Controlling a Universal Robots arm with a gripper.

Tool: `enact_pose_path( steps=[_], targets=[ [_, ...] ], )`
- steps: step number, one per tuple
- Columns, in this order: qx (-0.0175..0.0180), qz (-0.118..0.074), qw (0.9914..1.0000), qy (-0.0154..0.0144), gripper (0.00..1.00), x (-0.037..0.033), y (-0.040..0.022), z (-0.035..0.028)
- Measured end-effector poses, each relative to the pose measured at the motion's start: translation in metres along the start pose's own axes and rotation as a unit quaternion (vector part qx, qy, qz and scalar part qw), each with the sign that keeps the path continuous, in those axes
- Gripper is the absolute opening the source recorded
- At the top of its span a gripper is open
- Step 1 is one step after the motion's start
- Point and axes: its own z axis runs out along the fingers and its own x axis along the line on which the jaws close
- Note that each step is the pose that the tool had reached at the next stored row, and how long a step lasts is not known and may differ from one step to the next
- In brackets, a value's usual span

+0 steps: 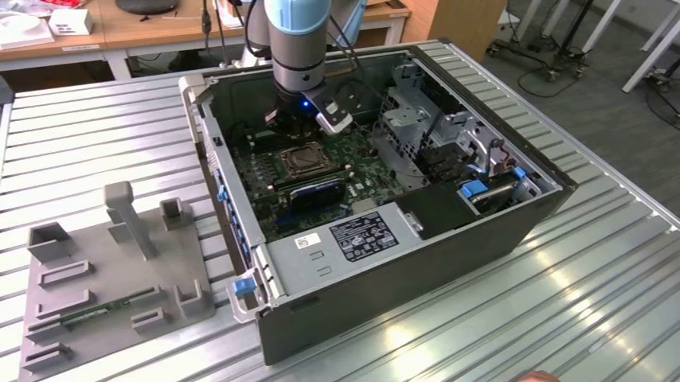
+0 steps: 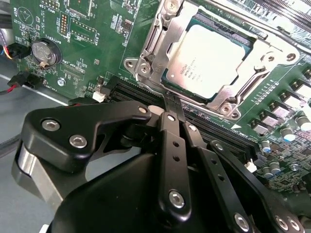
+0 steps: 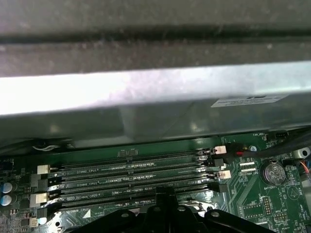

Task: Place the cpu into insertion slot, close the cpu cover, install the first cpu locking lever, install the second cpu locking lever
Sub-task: 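Install the first cpu locking lever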

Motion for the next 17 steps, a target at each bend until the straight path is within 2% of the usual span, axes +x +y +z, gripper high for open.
enact_pose_path(
  steps=[11, 17],
  targets=[
    [0.0000, 0.001, 1.00000, -0.0003, 0.11, 0.0000, -0.0001, 0.0006],
    [-0.0014, 0.001, 1.00000, -0.0002, 0.11, -0.0011, -0.0001, 0.0007]
  ],
)
